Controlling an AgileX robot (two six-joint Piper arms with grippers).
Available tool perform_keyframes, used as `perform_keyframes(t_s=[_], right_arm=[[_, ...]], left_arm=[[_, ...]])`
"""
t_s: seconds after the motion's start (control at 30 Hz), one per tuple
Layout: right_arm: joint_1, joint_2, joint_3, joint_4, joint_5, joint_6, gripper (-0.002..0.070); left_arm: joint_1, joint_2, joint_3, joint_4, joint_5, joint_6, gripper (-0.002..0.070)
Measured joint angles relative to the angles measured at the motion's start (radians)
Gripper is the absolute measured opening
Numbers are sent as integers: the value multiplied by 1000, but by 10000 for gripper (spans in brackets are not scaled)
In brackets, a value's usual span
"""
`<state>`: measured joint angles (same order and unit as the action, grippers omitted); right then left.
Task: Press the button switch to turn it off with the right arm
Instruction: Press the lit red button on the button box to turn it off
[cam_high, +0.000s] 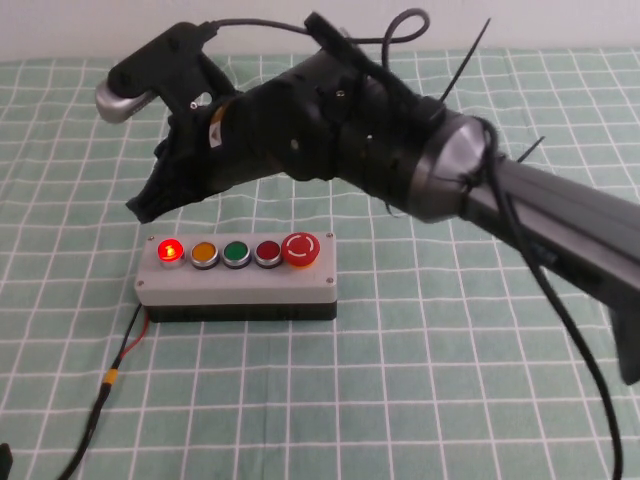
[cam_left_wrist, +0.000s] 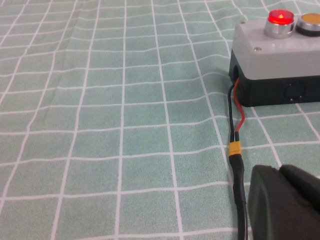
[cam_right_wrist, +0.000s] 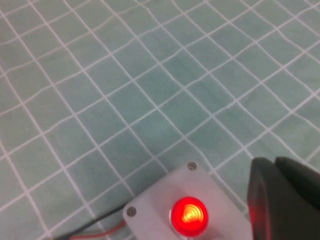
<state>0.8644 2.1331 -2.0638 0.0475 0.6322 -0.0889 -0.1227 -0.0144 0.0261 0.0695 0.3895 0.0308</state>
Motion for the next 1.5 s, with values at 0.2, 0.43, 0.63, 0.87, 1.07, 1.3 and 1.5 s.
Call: perform_keyframes(t_s=[0.2,0.43,0.63,0.87,1.07,1.3,1.5], right_arm=[[0,138,-74,17,0,0,-12],[-2,221,-91,11,28,0,-12],[-2,187,-112,-30,95,24,-12],[-3,66,-147,17,80,26,-12],[-3,103,-153,133,130,-29,-12],[-3,214,-156,169,167,-66,-12],[-3,169,-174,53,222,-22,-12]], left_arm=[[0,0,0,0,0,0,-3],[0,0,0,0,0,0,-3],[0,0,0,0,0,0,-3],[0,0,0,0,0,0,-3],[0,0,0,-2,0,0,-3],[0,0,0,-2,0,0,-3],[0,0,0,-4,0,0,-3]])
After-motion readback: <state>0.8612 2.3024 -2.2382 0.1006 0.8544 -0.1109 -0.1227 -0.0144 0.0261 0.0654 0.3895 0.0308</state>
